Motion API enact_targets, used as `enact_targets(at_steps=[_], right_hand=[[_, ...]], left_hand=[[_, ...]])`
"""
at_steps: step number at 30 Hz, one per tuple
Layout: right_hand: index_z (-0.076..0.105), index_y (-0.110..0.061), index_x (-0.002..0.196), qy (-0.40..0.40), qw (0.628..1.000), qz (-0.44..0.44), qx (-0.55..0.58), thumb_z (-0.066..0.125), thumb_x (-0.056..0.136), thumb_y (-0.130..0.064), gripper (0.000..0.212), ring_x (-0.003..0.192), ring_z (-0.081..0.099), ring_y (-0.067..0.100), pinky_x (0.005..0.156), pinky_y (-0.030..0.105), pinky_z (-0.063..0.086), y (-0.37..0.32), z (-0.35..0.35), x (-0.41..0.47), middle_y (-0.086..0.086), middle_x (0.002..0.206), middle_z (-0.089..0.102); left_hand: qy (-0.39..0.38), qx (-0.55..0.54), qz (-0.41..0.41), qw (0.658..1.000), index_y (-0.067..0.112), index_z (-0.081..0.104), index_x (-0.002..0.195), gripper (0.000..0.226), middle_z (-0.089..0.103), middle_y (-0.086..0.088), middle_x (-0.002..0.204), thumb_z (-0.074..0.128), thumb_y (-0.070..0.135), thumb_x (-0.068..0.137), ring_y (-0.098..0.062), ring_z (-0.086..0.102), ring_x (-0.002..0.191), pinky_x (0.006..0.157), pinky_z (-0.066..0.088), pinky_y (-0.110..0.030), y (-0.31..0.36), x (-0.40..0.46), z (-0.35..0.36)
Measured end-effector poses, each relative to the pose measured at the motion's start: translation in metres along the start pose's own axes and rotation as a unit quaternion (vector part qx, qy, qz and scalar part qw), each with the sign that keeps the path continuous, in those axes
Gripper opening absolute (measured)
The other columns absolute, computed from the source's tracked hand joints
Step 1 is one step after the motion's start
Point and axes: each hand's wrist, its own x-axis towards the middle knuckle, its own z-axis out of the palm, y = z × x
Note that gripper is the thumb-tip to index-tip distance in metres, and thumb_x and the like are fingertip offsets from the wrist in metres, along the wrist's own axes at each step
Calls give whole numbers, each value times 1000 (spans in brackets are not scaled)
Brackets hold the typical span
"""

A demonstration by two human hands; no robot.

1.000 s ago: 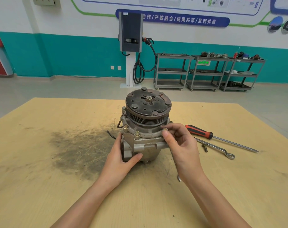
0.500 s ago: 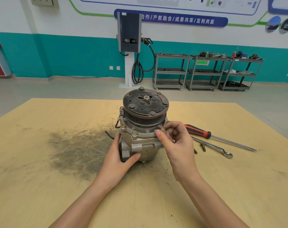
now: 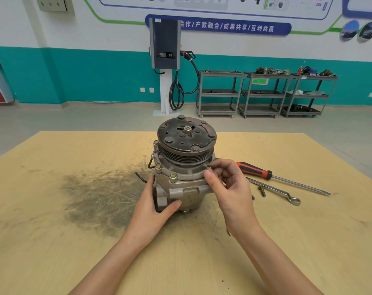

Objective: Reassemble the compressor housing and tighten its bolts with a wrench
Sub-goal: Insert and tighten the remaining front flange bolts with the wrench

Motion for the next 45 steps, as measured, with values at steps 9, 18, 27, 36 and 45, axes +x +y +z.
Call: enact_targets(at_steps=[9,18,27,36,45], right_hand=[[65,-30,92,0,1000,-1,-15,71,86,-14,17,74,51,4,70,19,48,1,0,1,-15,73,55],[67,-24,97,-17,1000,-5,-22,65,91,-19,9,80,57,16,75,25,50,-2,-1,-1,-3,81,62],[67,-26,97,6,1000,-7,0,67,87,-23,10,79,58,12,73,23,50,-1,1,-1,-9,79,63],[63,-24,91,37,999,-1,2,71,86,-13,14,75,54,7,70,19,49,1,5,0,-13,75,59],[65,-26,94,15,999,-18,-32,66,90,-13,14,75,52,17,72,31,48,-2,4,-3,-5,75,58]], left_hand=[[0,-2,6,1000,24,37,150,82,60,23,132,80,29,81,7,53,124,94,36,0,-5,2,1],[2,-4,6,1000,25,38,149,80,60,23,132,80,29,81,7,53,125,99,39,-7,-5,2,2],[2,3,10,1000,24,34,152,86,59,20,136,80,35,80,3,51,128,104,38,-14,-6,2,2],[2,-3,18,1000,35,43,141,71,62,30,126,80,33,80,12,53,120,91,37,1,-8,3,2],[1,1,17,1000,27,38,148,82,59,24,133,80,37,79,8,52,125,97,38,-6,-7,2,1]])
